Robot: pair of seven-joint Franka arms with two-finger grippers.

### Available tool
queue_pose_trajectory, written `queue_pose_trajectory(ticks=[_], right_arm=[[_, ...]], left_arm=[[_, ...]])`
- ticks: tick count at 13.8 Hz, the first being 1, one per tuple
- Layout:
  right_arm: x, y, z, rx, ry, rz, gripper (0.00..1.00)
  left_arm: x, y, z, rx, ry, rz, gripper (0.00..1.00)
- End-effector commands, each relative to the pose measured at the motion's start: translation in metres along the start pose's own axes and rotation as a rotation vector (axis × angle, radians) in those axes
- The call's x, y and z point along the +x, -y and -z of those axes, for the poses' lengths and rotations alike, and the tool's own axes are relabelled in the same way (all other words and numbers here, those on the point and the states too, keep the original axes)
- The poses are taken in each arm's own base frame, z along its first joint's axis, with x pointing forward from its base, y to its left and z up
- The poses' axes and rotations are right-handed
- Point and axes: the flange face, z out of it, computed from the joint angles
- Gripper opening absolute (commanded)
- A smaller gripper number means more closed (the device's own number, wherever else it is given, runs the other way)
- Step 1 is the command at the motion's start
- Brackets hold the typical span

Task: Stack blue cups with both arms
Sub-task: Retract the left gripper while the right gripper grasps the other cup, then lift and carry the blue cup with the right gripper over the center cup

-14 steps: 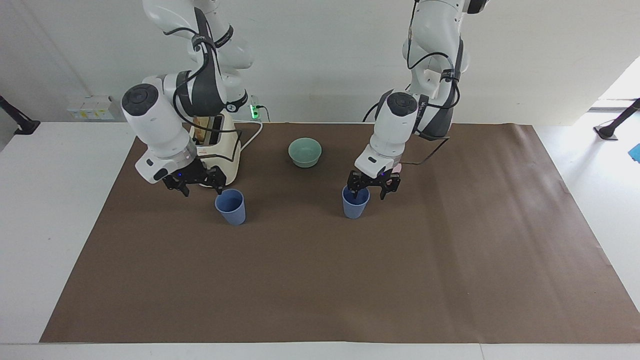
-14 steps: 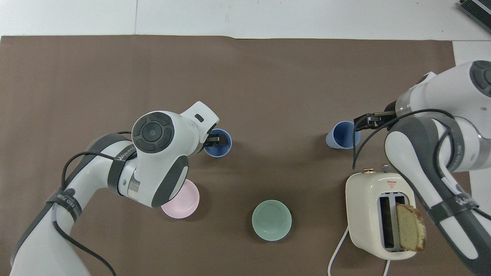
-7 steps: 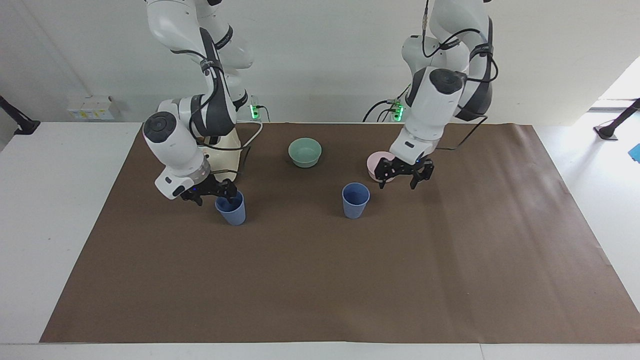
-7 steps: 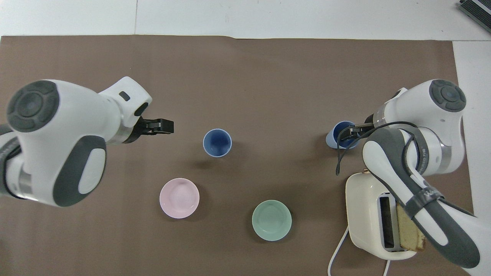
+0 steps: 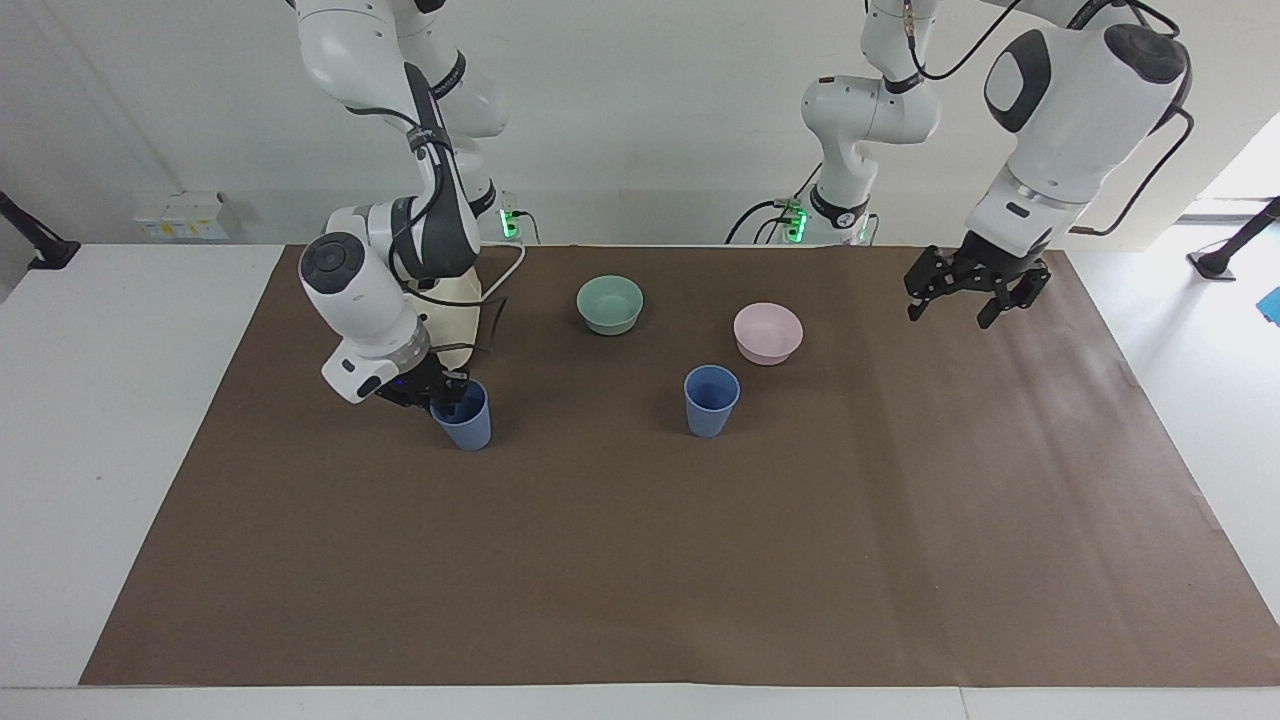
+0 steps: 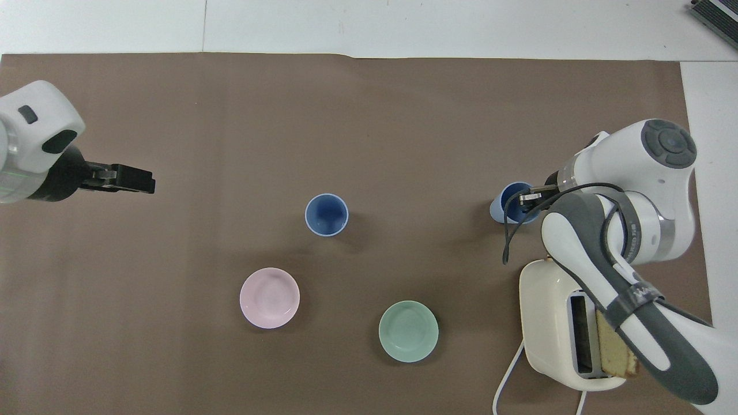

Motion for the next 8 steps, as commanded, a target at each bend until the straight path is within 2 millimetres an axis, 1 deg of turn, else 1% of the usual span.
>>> queue_pose_trajectory(ticks=[1,2,3,4,5,6,7,8], right_arm=[[0.008,0.011,0.016,0.01,-0.007,-0.019,0.0],[0.011,0.013,0.03,0.009,-0.01,-0.028,0.0],[0.015,0.017,0.047,0.01,-0.006,-0.041,0.0],[0.018,0.02,0.064,0.01,-0.004,-0.054,0.0],[0.02,0.035,0.079,0.012,-0.01,-0.051,0.0],[0.022,0.05,0.091,0.012,-0.023,-0.063,0.0],[0.022,0.07,0.1,0.015,-0.037,-0.084,0.0],[0.021,0.094,0.111,0.02,-0.058,-0.103,0.0]], left_arm=[[0.003,0.015,0.03,0.012,0.01,-0.007,1.0],[0.002,0.028,0.036,0.024,0.015,0.003,1.0],[0.001,0.033,0.038,0.042,0.024,-0.005,1.0],[0.002,0.034,0.048,0.07,0.01,-0.016,1.0],[0.003,0.036,0.053,0.086,0.004,-0.021,1.0],[0.002,0.037,0.054,0.087,0.013,-0.02,1.0],[0.001,0.04,0.053,0.085,0.02,-0.019,1.0],[-0.001,0.046,0.055,0.084,0.023,-0.008,1.0]])
